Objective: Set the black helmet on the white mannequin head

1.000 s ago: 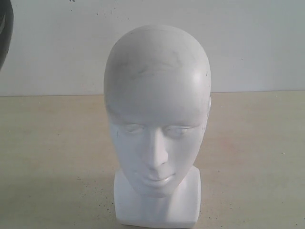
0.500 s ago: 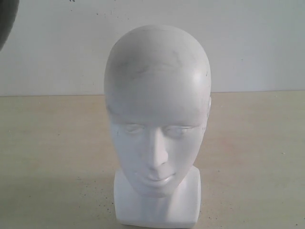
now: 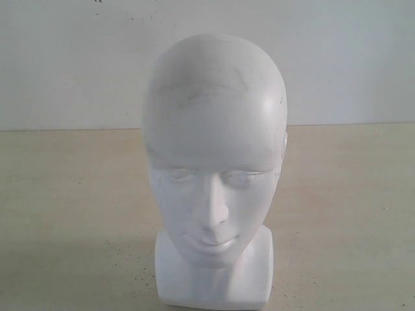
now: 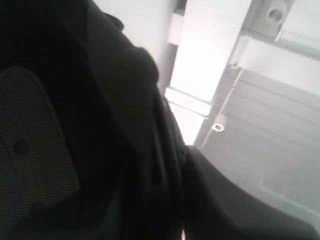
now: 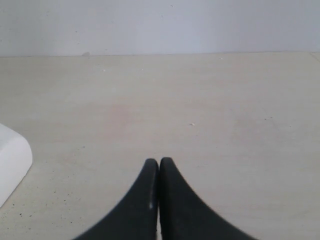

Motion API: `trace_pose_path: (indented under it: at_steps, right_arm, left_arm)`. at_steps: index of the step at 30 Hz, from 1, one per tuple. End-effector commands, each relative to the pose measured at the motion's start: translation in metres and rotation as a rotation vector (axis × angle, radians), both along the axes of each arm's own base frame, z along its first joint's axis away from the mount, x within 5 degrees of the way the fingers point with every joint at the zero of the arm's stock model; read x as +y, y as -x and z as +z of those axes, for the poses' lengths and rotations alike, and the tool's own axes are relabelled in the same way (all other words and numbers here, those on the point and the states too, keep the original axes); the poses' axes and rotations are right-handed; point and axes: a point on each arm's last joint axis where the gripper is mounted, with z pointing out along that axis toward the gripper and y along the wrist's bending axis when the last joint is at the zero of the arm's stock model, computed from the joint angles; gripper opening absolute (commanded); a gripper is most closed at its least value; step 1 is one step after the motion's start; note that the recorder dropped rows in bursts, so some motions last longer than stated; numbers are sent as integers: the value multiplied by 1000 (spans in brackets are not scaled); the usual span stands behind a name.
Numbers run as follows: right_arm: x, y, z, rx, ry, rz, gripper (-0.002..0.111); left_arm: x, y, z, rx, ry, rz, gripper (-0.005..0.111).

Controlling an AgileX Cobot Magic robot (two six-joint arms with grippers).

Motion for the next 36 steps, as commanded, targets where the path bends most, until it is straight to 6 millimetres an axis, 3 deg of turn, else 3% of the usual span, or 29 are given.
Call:
trace_pose_path:
  at_steps: [1, 11, 21, 27, 36]
  right_arm:
    - [-1, 0, 1, -10, 12, -7, 0]
    - [-1, 0, 1, -10, 12, -7, 0]
    - [-1, 0, 1, -10, 12, -7, 0]
    - [-1, 0, 1, -10, 12, -7, 0]
    - [-1, 0, 1, -10, 12, -7, 0]
  left_arm:
    - [1, -4, 6, -148, 184, -205, 4]
    - [-23, -64, -12, 69, 205, -385, 4]
    - [-46, -80, 19, 26, 183, -508, 4]
    - [-69, -93, 11, 85, 169, -583, 4]
    - [-79, -104, 1, 132, 135, -608, 4]
